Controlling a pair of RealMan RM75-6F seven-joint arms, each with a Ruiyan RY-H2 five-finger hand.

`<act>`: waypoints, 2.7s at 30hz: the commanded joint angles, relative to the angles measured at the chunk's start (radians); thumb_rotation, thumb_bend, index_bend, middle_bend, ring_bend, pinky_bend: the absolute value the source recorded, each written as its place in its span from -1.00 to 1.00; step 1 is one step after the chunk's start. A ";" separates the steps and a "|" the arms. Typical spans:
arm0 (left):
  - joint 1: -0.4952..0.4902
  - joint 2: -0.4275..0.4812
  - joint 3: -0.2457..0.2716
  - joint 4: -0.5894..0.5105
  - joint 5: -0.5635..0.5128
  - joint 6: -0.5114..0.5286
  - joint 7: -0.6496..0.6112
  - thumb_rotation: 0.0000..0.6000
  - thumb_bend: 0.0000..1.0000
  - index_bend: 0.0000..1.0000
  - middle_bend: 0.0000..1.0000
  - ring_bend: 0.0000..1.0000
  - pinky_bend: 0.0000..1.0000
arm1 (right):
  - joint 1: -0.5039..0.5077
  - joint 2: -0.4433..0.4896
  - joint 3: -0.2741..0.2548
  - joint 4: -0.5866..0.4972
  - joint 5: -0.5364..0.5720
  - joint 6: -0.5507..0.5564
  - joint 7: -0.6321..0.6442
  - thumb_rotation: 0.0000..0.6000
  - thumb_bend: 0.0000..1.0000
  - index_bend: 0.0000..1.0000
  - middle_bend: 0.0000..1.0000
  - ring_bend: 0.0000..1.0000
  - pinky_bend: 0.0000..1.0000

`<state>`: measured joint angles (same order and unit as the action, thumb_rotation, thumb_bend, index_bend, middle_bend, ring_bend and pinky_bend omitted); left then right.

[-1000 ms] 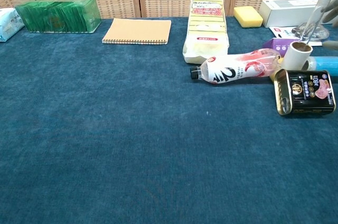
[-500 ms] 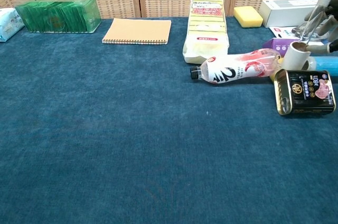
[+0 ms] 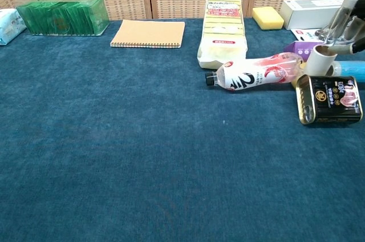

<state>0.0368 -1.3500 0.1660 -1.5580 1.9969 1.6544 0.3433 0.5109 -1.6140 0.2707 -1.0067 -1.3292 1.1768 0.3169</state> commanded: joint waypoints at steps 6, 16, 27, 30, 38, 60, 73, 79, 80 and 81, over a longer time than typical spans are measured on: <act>0.000 0.000 0.000 -0.001 -0.001 -0.004 0.001 1.00 -0.44 -0.56 -0.65 -0.78 -0.37 | 0.011 -0.021 -0.005 0.013 0.004 -0.005 -0.029 1.00 -0.51 -0.02 0.11 0.12 0.00; 0.001 0.001 -0.001 -0.001 0.000 -0.004 0.000 1.00 -0.44 -0.56 -0.64 -0.77 -0.37 | 0.020 -0.026 -0.008 0.013 -0.006 0.012 -0.064 1.00 -0.49 0.05 0.23 0.29 0.16; 0.003 0.002 0.000 -0.001 0.001 -0.004 0.000 1.00 -0.44 -0.56 -0.64 -0.77 -0.37 | 0.025 -0.014 -0.009 -0.011 -0.011 0.030 -0.125 1.00 -0.47 0.15 0.36 0.45 0.29; 0.004 0.002 0.000 -0.001 0.002 -0.003 0.000 1.00 -0.44 -0.56 -0.64 -0.77 -0.37 | 0.024 -0.011 -0.008 -0.021 -0.012 0.038 -0.140 1.00 -0.46 0.17 0.39 0.50 0.33; 0.004 0.002 -0.001 -0.001 0.001 -0.005 0.002 1.00 -0.44 -0.56 -0.64 -0.76 -0.36 | 0.025 -0.005 -0.006 -0.036 -0.008 0.047 -0.169 1.00 -0.43 0.27 0.55 0.67 0.53; 0.005 0.003 -0.002 -0.002 0.002 -0.005 0.002 1.00 -0.44 -0.56 -0.64 -0.76 -0.31 | 0.030 -0.009 -0.012 -0.044 -0.031 0.092 -0.219 1.00 -0.39 0.45 0.77 0.91 0.72; 0.007 0.006 -0.002 -0.002 0.003 -0.001 -0.001 1.00 -0.44 -0.56 -0.64 -0.75 -0.28 | 0.033 0.004 -0.005 -0.097 -0.045 0.126 -0.247 1.00 -0.29 0.54 0.87 1.00 0.84; 0.008 0.007 -0.002 -0.002 0.004 0.000 -0.002 1.00 -0.44 -0.56 -0.64 -0.75 -0.27 | 0.034 0.014 -0.003 -0.119 -0.043 0.125 -0.258 1.00 -0.27 0.57 0.89 1.00 0.86; 0.008 0.007 -0.003 -0.002 0.004 0.001 -0.002 1.00 -0.44 -0.56 -0.64 -0.75 -0.27 | 0.034 0.016 -0.003 -0.123 -0.044 0.126 -0.260 1.00 -0.27 0.57 0.89 1.00 0.86; 0.008 0.007 -0.003 -0.002 0.004 0.001 -0.002 1.00 -0.44 -0.56 -0.64 -0.75 -0.27 | 0.034 0.017 -0.003 -0.126 -0.043 0.125 -0.262 1.00 -0.27 0.57 0.89 1.00 0.86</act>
<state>0.0445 -1.3432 0.1632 -1.5602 2.0010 1.6551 0.3412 0.5449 -1.5974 0.2681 -1.1317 -1.3722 1.3019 0.0561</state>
